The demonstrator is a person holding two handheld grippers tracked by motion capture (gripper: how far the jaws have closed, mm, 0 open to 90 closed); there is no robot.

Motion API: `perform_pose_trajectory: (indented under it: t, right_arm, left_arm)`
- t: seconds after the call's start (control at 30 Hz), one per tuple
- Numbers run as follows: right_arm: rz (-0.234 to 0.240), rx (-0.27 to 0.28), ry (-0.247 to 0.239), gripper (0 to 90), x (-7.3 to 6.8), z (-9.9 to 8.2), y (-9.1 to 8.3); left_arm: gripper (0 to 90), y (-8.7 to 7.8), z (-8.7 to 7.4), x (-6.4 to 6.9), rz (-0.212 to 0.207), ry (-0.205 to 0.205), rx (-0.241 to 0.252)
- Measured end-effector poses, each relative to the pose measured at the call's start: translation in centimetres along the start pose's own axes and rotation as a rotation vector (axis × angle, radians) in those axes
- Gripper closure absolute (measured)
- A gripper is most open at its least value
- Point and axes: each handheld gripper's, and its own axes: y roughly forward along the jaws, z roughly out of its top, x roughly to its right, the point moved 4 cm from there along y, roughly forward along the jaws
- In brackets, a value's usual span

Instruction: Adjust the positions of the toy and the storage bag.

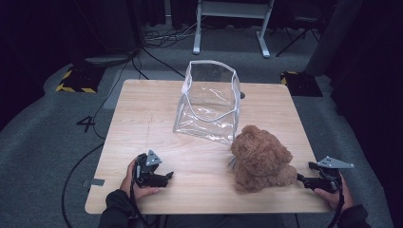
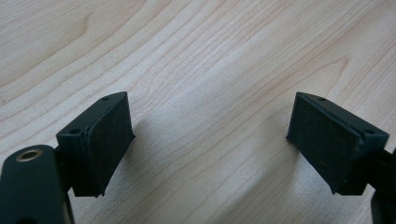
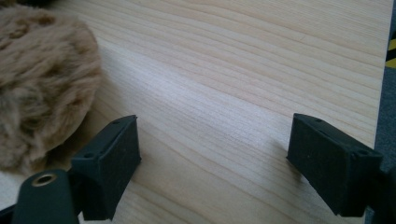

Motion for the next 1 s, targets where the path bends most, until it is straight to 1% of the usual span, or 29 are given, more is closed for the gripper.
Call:
perform_pose_trajectory:
  t: [0.07, 0.13, 0.17, 0.27, 0.3, 0.37, 0.4, 0.43, 0.47, 0.53, 0.57, 0.6, 0.7, 0.77, 0.8, 1.0]
  right_arm:
    - [0.008, -0.001, -0.010, 19.0, 0.0, 0.0, -0.1]
    - [0.015, -0.005, -0.022, 20.4, -0.1, 0.0, -0.3]
    - [0.012, -0.004, -0.026, 20.3, -0.1, 0.0, -0.4]
    - [0.015, 0.017, -0.027, 20.3, -0.2, 0.0, -0.7]
    - [0.021, 0.026, -0.027, 20.2, -0.4, 0.3, -1.3]
    - [0.018, 0.029, -0.033, 20.2, -0.4, 0.4, -1.6]
    - [0.017, 0.045, -0.031, 20.2, -0.5, 0.6, -2.4]
    - [0.017, 0.045, -0.031, 20.2, -0.5, 0.6, -2.4]
    - [0.015, 0.064, -0.034, 20.3, -0.6, 1.1, -3.1]
    - [0.022, 0.080, -0.038, 20.5, -0.9, 1.6, -3.6]
    - [0.022, 0.080, -0.038, 20.5, -0.9, 1.6, -3.6]
    - [0.042, 0.101, -0.059, 20.5, -1.5, 2.3, -4.3]
    - [0.038, 0.112, -0.080, 20.5, -2.1, 3.0, -4.9]
    - [0.044, 0.119, -0.079, 20.5, -2.3, 3.2, -5.1]
    - [0.043, 0.132, -0.084, 20.6, -2.5, 3.6, -5.5]
    - [0.051, 0.170, -0.086, 21.1, -3.3, 4.9, -6.4]
  left_arm:
    - [14.0, 0.0, 0.0, 0.0, -0.001, -0.003, 0.000]
    - [14.0, 0.0, 0.0, -0.1, 0.011, -0.005, 0.000]
    - [14.0, -0.1, 0.0, -0.1, 0.016, -0.012, -0.001]
    - [14.0, -0.1, -0.1, -0.1, 0.023, -0.023, -0.001]
    - [14.1, -0.1, -0.1, -0.1, 0.027, -0.025, -0.001]
    - [14.0, -0.1, -0.1, -0.1, 0.027, -0.025, -0.001]
    - [14.1, -0.1, -0.1, -0.1, 0.027, -0.025, 0.000]
    - [14.0, -0.1, -0.1, -0.1, 0.027, -0.025, 0.000]
    - [14.0, -0.1, -0.1, -0.1, 0.026, -0.026, 0.000]
    - [14.0, -0.1, -0.1, -0.1, 0.027, -0.027, 0.000]
    - [14.0, -0.1, -0.1, -0.1, 0.027, -0.027, 0.000]
    - [14.0, -0.1, -0.1, -0.1, 0.027, -0.026, 0.000]
    - [14.0, -0.1, -0.1, -0.1, 0.028, -0.027, 0.000]
    - [14.0, -0.1, -0.1, 0.0, 0.027, -0.027, 0.000]
    - [14.1, -0.1, -0.1, -0.1, 0.028, -0.027, 0.000]
    - [14.0, -0.1, -0.1, -0.1, 0.028, -0.027, 0.000]
